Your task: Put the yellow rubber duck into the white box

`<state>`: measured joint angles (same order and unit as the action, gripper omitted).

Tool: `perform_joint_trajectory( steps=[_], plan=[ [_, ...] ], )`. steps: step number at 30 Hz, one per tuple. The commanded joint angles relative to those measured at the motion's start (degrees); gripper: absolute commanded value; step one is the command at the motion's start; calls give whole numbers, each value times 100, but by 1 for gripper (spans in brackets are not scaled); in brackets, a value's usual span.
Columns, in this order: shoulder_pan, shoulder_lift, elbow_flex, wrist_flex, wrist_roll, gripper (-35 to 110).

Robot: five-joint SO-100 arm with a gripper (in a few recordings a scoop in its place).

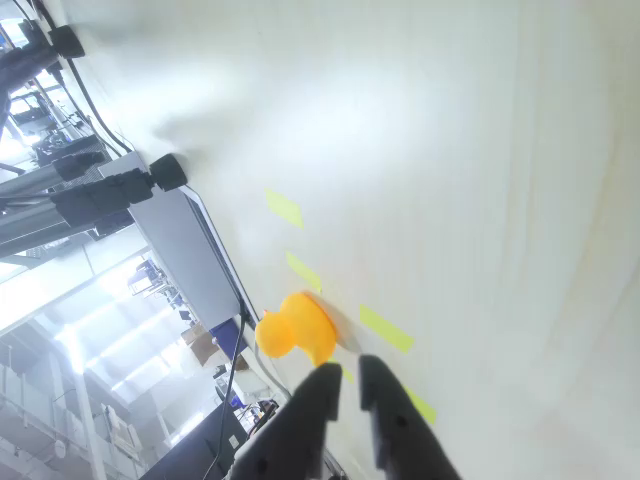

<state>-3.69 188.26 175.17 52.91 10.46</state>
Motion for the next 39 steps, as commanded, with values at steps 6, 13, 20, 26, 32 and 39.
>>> perform_joint_trajectory(
  steps=[6, 13, 20, 26, 32, 39],
  plan=[
    [-18, 290, 158, 53, 62, 0],
    [-18, 290, 158, 53, 62, 0],
    [-18, 290, 158, 53, 62, 0],
    [-26, 290, 158, 53, 44, 0],
    [-26, 290, 158, 53, 35, 0],
    [-70, 44, -158, 413, -149, 0]
  ],
)
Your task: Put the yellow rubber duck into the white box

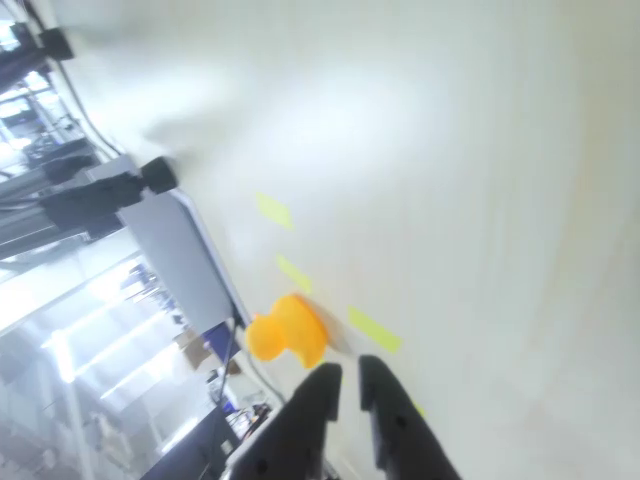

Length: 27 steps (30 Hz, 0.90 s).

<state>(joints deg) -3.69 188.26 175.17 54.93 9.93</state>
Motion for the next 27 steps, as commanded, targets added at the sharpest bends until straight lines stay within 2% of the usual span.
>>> perform_joint_trajectory(
  steps=[1, 7, 12, 18, 27],
  plan=[
    [-79, -123, -413, 264, -255, 0],
    [457, -1890, -2856, 844, -765, 0],
    [343, -3630, -5309, 1758, -2092, 0],
    [167, -5326, -7453, 2909, -3401, 4],
    [-316, -7031, -8569, 2988, -3946, 39]
  ],
)
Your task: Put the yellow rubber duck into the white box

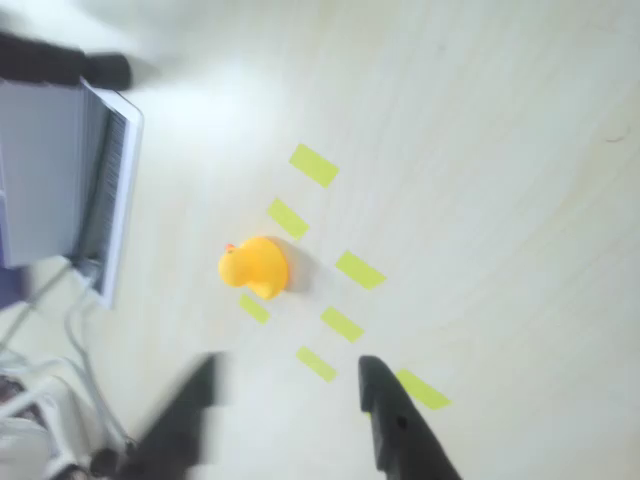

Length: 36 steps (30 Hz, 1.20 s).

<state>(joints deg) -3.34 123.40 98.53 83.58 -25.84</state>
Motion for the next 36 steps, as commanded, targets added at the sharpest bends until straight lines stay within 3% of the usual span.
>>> perform_joint_trajectory(
  steps=[1, 5, 11, 21, 36],
  plan=[
    [-431, -738, -984, 141, -448, 41],
    [-826, -1538, -1327, 396, -800, 54],
    [-1318, -3120, -2619, 712, -642, 57],
    [-1846, -5572, -5186, 1187, -369, 55],
    [-2224, -7928, -7198, 1389, -211, 50]
  ],
)
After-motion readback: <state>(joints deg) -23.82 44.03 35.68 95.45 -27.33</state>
